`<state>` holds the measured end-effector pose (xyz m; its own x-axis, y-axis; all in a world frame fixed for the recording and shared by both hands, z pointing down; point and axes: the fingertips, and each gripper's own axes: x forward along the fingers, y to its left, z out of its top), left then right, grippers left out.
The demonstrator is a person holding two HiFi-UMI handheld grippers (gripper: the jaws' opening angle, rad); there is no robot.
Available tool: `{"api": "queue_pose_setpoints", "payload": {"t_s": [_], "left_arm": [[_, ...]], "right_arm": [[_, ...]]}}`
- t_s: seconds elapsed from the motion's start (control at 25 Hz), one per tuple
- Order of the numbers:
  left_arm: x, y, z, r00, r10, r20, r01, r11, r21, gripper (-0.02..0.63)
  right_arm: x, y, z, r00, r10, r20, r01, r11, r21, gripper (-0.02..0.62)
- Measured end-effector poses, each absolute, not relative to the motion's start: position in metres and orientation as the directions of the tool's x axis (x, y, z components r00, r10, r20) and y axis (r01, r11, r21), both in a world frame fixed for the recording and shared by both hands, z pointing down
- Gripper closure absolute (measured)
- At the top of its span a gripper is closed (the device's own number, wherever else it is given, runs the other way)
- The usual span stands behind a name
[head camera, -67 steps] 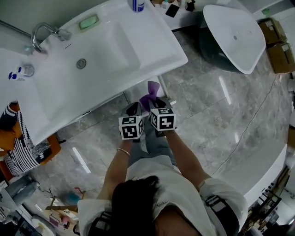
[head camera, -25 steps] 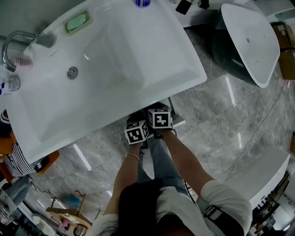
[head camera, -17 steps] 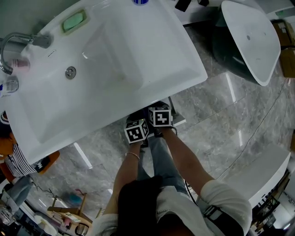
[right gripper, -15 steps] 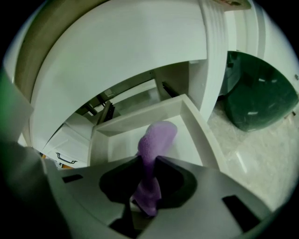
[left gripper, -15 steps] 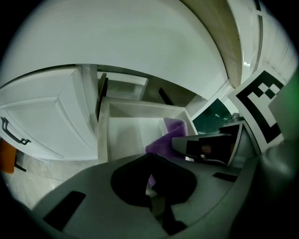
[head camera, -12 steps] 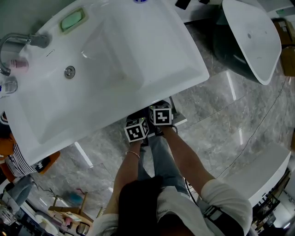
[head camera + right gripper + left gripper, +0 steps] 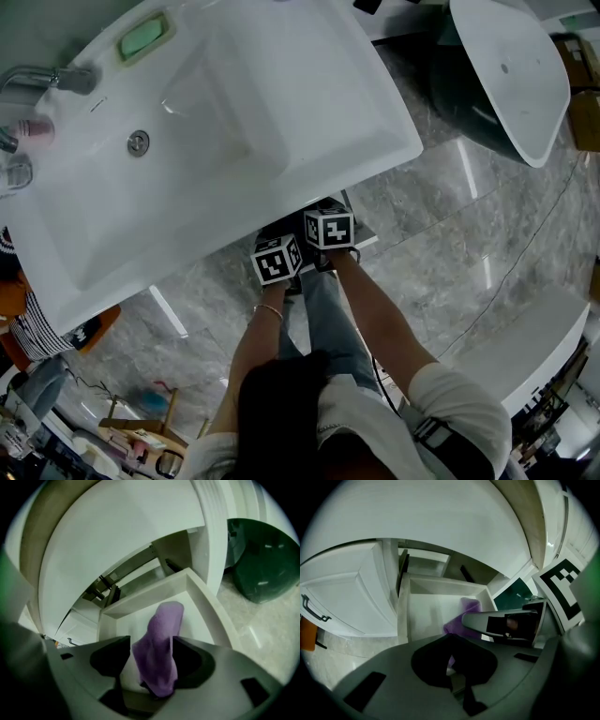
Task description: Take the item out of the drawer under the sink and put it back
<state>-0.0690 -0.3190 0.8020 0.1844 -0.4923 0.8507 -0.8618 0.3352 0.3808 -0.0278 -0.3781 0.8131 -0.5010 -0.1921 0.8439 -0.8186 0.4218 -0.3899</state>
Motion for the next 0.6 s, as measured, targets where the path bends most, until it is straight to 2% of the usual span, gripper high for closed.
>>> {"api": "queue_pose_setpoints", "payload": {"t_s": [0.12,0.6], "left_arm": [[-0.069,-0.318,0.794,0.181,-0.497,0.848,-0.867,0.326,0.376,0.603],[-0.069,-0.308,0.728,0.191,-0.561,0.806,-0.886,0.254,0.387,0.603]], "right_arm": [[-0.023,-0.378,0.804,-0.506,-0.210,0.837,-0.819,0.421,-0.390,0.304],[-0.013,-0.365,0.722,-0.541,-0.317,0.779,-0.807,0.455,-0.375,0.298]]}}
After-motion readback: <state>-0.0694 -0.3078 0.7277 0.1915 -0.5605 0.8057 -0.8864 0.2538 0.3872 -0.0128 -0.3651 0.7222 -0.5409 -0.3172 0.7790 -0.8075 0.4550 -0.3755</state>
